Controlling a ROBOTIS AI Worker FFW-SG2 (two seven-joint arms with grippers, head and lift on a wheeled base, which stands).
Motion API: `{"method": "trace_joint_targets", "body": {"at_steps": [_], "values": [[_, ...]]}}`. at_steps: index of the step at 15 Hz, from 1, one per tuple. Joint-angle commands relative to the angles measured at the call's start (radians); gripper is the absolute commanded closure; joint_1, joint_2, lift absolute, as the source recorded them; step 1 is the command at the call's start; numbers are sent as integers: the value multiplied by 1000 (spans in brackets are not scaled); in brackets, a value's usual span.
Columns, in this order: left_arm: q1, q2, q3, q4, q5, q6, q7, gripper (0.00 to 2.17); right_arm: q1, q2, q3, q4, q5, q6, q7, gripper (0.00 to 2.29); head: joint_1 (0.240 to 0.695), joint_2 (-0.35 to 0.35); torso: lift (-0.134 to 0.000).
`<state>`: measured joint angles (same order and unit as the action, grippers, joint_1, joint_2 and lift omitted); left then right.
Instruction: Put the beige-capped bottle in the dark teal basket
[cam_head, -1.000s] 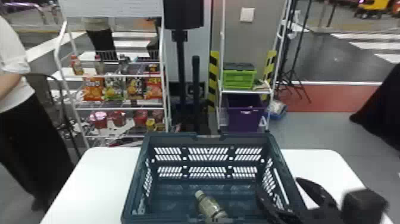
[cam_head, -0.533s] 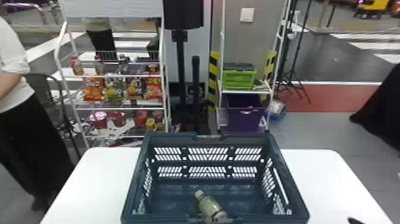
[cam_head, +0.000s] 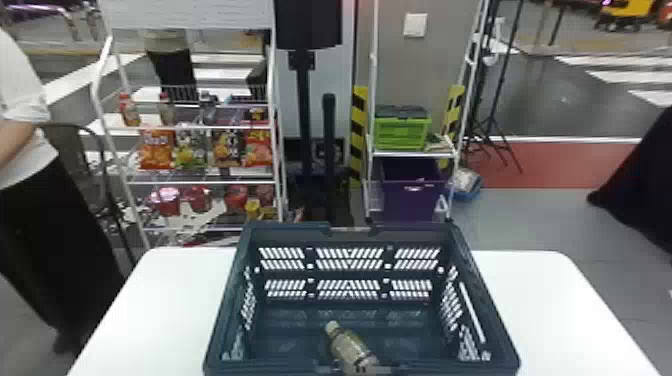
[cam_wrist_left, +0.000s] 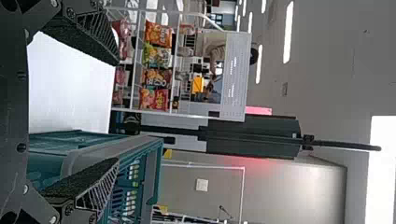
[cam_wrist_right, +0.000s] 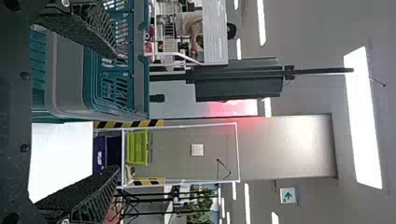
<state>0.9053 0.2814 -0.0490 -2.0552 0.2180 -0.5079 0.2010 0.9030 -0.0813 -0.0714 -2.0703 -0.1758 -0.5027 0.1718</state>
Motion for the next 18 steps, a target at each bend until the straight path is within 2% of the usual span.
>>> {"method": "trace_joint_targets", "body": {"at_steps": [1,6,18], "values": [[-5,-1,-3,0,-2,22,0,161,1,12,2,-30,1,106,0,39,499,0,0],[-14,2,-5,-19,-6,78,0,161,-4,12,-7,-39,6,140,0,43,499,0,0],[-6,4,-5,-40,-11,93,-3,161,-15,3,-7,-57,13,211,0,53,499,0,0]]}}
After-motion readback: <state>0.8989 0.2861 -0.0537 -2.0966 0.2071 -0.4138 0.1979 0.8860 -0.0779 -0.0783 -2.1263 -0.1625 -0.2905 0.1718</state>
